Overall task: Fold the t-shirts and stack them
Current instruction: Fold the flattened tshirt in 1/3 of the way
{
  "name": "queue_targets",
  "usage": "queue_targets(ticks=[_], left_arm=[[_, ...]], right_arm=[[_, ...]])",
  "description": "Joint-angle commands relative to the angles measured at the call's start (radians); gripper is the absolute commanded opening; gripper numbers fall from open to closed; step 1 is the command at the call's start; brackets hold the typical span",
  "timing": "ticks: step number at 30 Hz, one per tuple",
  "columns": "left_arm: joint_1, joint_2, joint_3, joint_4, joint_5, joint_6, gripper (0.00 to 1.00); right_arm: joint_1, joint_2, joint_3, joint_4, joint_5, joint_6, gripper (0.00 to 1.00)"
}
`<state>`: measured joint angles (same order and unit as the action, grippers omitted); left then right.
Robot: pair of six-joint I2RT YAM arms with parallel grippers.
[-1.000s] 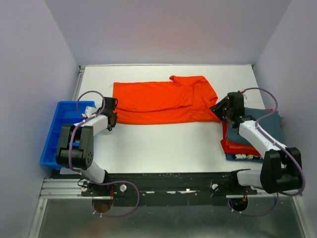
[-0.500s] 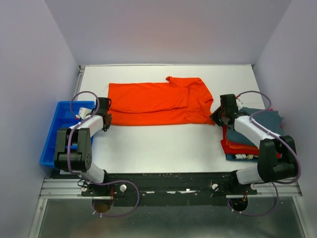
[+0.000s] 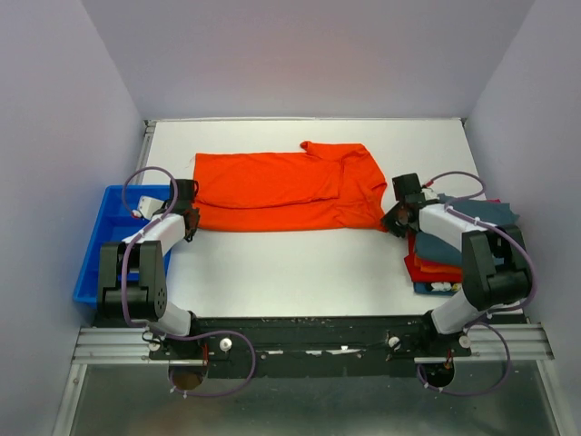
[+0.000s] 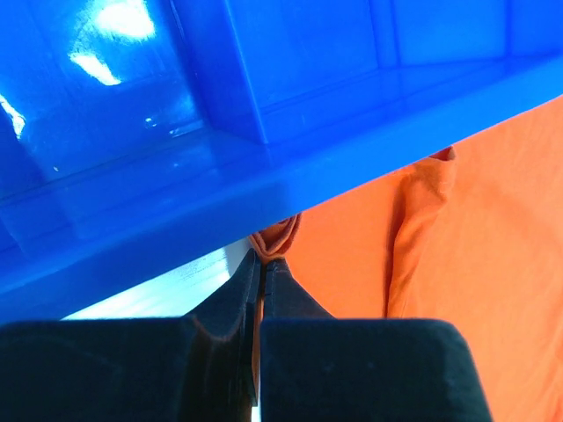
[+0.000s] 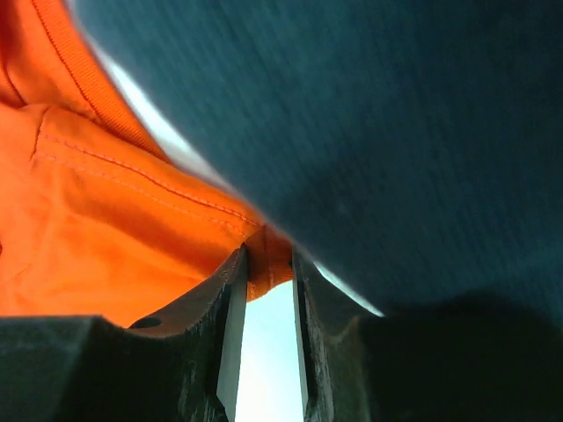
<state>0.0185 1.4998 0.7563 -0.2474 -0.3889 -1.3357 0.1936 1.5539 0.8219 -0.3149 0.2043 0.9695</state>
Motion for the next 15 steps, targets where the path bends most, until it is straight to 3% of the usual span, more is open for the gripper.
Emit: queue_targets(ticks=[1, 6, 10, 13, 15], left_arm=[[0.008, -0.009, -0.006, 0.017, -0.039, 0.023, 0.0], [0.026, -0.023, -0.005, 0.011, -0.054, 0.033, 0.0], [0.026, -0.029, -0.005, 0.01, -0.068, 0.038, 0.0], [0.026, -0.029, -0.003, 0.005, -0.065, 0.041, 0.0], [0.026, -0.03, -0.005, 0.005, -0.061, 0.041, 0.0]], right_arm=[[0.01, 0.066, 0.055, -0.046, 0.046, 0.038, 0.31], [0.009, 0.028, 0.082, -0.105, 0.165, 0.028, 0.21], [0.01, 0.038, 0.143, -0.189, 0.257, 0.003, 0.01], [0.01, 0.049, 0.167, -0.217, 0.248, -0.003, 0.02], [0.01, 0.046, 0.163, -0.199, 0.201, -0.023, 0.12]])
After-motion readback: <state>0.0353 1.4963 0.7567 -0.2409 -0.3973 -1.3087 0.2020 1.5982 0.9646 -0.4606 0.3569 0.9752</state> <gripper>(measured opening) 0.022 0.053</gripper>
